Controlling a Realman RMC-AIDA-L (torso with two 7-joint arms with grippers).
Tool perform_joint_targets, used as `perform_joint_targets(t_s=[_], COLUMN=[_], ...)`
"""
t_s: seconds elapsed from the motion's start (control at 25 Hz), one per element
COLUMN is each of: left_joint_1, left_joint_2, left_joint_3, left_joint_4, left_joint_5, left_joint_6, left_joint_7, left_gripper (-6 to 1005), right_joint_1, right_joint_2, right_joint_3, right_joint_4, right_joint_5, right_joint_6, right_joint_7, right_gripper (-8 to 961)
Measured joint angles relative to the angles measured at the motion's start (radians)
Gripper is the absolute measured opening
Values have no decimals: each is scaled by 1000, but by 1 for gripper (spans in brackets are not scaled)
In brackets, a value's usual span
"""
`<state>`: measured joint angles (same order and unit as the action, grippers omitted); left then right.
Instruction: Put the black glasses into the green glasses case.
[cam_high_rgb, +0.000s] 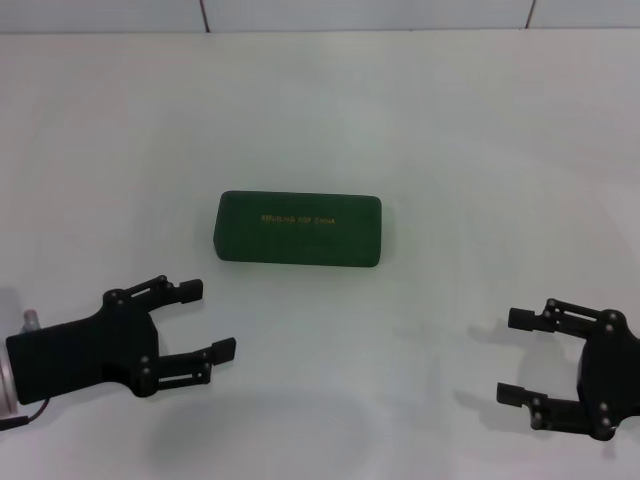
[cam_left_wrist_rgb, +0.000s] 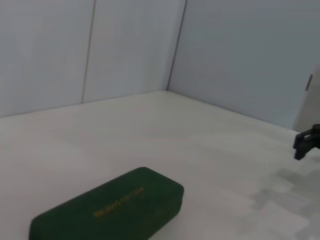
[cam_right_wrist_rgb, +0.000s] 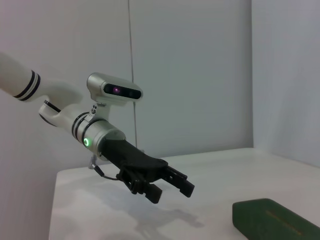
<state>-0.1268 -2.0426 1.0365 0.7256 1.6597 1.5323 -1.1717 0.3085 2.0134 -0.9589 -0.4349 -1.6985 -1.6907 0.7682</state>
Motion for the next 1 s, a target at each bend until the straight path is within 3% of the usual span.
perform_joint_targets(t_s=[1.0], left_joint_1=[1], left_joint_2=[-4], left_joint_3=[4], left_joint_4=[0], left_joint_5=[8], left_joint_6=[6], left_joint_7=[17], left_gripper=[881], right_joint_1=[18], right_joint_2=[2], right_joint_3=[9], right_joint_4=[5], right_joint_5=[7], right_joint_6=[40], right_joint_7=[5], right_gripper=[741])
